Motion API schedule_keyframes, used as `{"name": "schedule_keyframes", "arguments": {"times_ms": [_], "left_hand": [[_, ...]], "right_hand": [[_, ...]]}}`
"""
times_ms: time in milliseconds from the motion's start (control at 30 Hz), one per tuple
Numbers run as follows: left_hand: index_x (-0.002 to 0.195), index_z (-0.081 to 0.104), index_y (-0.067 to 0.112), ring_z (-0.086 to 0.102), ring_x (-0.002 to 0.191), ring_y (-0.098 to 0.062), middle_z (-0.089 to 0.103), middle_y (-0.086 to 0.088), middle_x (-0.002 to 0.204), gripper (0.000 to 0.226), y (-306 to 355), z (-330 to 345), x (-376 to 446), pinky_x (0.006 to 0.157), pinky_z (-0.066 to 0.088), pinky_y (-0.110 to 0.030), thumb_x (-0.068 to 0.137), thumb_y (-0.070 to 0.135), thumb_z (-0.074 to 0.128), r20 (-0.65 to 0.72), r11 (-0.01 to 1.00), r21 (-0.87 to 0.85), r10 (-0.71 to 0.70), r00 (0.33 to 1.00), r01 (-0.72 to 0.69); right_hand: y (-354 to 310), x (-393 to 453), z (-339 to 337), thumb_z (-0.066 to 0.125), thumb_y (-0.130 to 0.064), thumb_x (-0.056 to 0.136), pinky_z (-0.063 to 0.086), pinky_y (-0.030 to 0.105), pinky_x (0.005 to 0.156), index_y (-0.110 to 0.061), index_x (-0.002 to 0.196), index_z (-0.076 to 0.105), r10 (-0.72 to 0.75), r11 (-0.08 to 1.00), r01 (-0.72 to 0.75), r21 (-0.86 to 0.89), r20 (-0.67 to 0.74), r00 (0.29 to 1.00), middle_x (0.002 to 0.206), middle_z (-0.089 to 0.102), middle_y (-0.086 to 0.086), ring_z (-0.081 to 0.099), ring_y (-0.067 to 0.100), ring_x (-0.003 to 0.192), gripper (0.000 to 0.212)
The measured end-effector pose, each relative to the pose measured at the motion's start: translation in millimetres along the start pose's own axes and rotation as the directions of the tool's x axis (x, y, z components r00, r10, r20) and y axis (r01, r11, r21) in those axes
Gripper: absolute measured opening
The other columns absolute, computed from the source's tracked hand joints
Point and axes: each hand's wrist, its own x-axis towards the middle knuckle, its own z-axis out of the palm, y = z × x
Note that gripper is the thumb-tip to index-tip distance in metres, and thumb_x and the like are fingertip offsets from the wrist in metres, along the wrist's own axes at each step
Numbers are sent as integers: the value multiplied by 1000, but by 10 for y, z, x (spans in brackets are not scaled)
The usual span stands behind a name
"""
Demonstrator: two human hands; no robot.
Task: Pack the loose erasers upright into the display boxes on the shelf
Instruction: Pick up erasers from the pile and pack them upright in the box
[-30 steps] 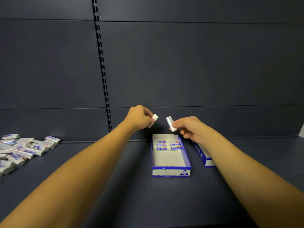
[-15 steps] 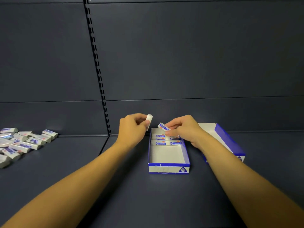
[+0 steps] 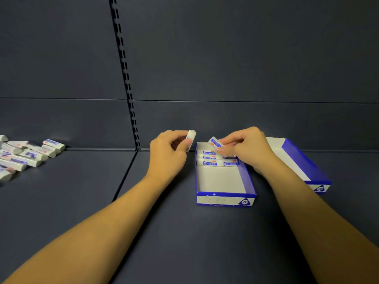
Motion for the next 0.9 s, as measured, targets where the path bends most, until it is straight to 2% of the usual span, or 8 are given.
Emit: {"name": "schedule_keyframes", "arguments": {"times_ms": [200, 300, 367, 533, 700, 833, 900], "left_hand": [[102, 78, 23, 64, 86, -14, 69, 10, 86, 18, -36, 13, 46, 82, 53, -35, 91, 13, 68, 5, 998, 50, 32, 999, -32], [100, 78, 24, 65, 86, -15, 69, 10, 86, 19, -56, -1, 57, 83, 54, -38, 90, 11, 68, -7, 999, 36, 3, 1000, -3], [99, 78, 24, 65, 86, -16, 69, 9, 86, 19, -64, -9, 57, 83, 54, -39, 90, 11, 68, -10, 999, 30, -14, 1000, 14], [101, 78, 23, 65, 87, -15, 70, 8, 88, 19, -70, -13, 62, 83, 55, -37, 90, 11, 68, -10, 999, 12, -44, 999, 44], [98, 78, 24, 65, 84, -17, 69, 9, 83, 19, -88, -5, 66, 83, 54, -39, 90, 11, 68, -4, 999, 12, -38, 999, 39], [98, 78, 24, 66, 85, -18, 70, 10, 83, 19, -108, 15, 70, 83, 55, -44, 89, 11, 68, 6, 999, 15, -34, 999, 34], [99, 78, 24, 66, 85, -18, 70, 10, 84, 18, -119, 17, 71, 83, 55, -44, 89, 12, 68, 10, 999, 26, -28, 1000, 28]], "right_hand": [[-31, 23, 15, 84, -32, 78, 53, 23, 64, -21, 88, 75, 0, 998, 0, -61, 11, 1000, 86, 72, -8, 69, 10, 77, 17], [-56, 24, 13, 83, -34, 79, 59, 34, 77, -14, 91, 77, 40, 997, -40, -62, 1, 999, 90, 75, 0, 70, 16, 85, 24], [-64, 23, 15, 82, -35, 80, 60, 37, 80, -12, 89, 77, 71, 996, -71, -47, 10, 997, 89, 75, 3, 71, 19, 85, 25], [-67, 2, 27, 84, -31, 79, 55, 26, 64, -18, 79, 79, 57, 998, -56, -9, 77, 995, 81, 76, -3, 71, 16, 81, 14], [-66, 16, 32, 85, -22, 79, 59, 32, 79, -21, 80, 81, -2, 1000, -1, 19, 118, 993, 78, 77, -6, 73, 14, 84, 4], [-92, -6, 47, 80, -21, 84, 54, 23, 72, -25, 97, 80, 13, 1000, -8, -27, 166, 986, 86, 76, -7, 70, 10, 87, 13], [-107, -9, 60, 78, -21, 87, 53, 23, 73, -23, 102, 79, 14, 999, -8, -40, 160, 987, 92, 75, -7, 69, 10, 90, 15]]}}
